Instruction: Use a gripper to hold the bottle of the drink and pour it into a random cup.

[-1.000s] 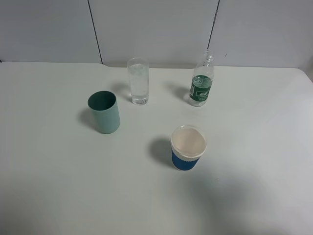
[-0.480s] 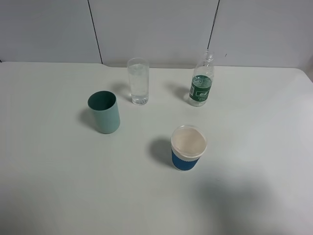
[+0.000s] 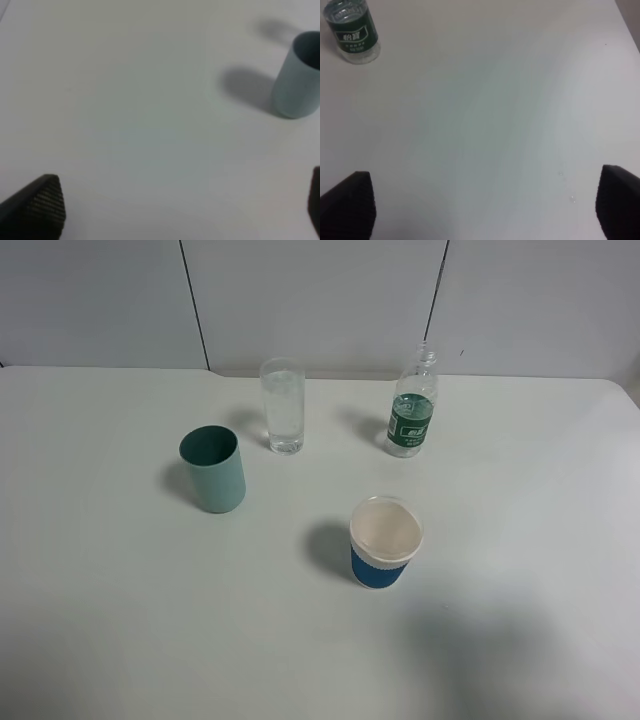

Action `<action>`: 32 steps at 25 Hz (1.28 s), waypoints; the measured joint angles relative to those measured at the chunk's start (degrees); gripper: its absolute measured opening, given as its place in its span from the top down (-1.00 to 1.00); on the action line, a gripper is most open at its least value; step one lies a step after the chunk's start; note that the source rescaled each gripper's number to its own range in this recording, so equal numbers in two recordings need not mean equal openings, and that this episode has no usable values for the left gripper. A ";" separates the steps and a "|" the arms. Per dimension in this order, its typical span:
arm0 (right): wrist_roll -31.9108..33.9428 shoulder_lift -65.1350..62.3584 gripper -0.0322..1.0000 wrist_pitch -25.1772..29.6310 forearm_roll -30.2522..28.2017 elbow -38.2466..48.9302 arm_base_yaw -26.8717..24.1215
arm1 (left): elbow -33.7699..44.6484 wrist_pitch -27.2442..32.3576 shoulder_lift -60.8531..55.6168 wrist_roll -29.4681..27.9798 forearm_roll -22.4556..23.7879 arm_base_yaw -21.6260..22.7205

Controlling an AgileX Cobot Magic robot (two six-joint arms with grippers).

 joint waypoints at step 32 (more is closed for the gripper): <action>0.00 0.00 -0.63 0.00 0.00 0.07 0.00 | 0.00 0.00 0.00 0.00 0.01 0.00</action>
